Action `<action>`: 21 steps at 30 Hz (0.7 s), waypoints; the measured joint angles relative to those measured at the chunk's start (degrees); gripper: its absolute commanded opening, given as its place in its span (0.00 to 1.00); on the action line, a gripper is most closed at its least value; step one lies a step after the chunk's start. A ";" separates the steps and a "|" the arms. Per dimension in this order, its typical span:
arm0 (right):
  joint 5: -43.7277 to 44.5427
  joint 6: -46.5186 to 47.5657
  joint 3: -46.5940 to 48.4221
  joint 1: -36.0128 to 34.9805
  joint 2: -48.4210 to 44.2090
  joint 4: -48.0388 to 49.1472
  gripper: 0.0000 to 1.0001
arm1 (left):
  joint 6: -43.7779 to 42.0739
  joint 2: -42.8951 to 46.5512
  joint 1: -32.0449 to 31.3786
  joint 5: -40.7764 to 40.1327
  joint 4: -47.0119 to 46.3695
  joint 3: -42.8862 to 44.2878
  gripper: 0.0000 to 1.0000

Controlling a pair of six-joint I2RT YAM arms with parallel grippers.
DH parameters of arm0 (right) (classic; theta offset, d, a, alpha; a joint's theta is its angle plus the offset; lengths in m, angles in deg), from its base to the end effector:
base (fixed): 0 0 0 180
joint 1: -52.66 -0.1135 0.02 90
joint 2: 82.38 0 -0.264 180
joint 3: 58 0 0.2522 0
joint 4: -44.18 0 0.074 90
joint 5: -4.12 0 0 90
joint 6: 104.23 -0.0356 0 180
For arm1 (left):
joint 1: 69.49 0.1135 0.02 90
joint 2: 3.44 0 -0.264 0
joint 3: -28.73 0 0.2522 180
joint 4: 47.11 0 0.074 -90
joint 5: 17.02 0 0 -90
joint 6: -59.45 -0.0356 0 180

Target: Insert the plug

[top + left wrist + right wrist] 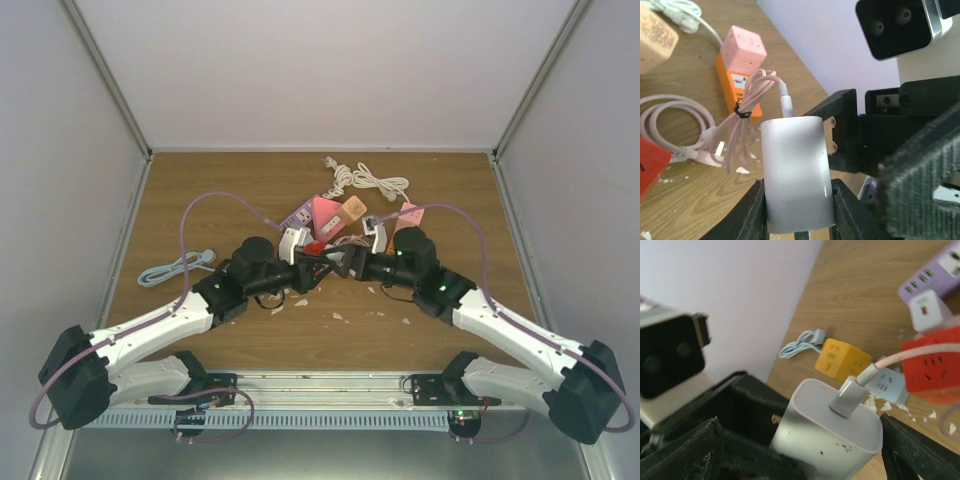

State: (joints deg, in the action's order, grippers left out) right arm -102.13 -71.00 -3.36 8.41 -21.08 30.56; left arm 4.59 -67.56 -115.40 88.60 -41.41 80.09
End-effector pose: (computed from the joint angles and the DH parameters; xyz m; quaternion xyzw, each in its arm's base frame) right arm 0.1687 0.1782 0.2783 0.0083 0.8163 0.5104 0.2703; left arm 0.1695 -0.1887 0.2610 0.1545 0.7928 -0.4601 0.3686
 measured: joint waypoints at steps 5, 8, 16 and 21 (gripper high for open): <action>-12.24 9.60 -2.16 4.87 -6.27 2.56 0.77 | -1.09 4.22 0.24 2.32 4.68 2.08 0.20; -17.44 11.34 -6.19 5.88 -10.84 7.61 0.74 | -1.20 6.86 0.70 4.98 7.56 2.27 0.20; -24.94 9.46 -10.99 5.97 -15.37 17.35 0.69 | 0.44 11.43 1.75 13.05 9.14 2.38 0.20; -25.31 6.29 -11.67 5.97 -16.50 20.35 0.67 | 1.84 12.48 2.03 14.82 8.48 2.84 0.20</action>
State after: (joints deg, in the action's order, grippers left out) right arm -127.44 -64.70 -15.03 14.38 -37.58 50.91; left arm 6.42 -55.08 -113.37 103.42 -32.93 82.94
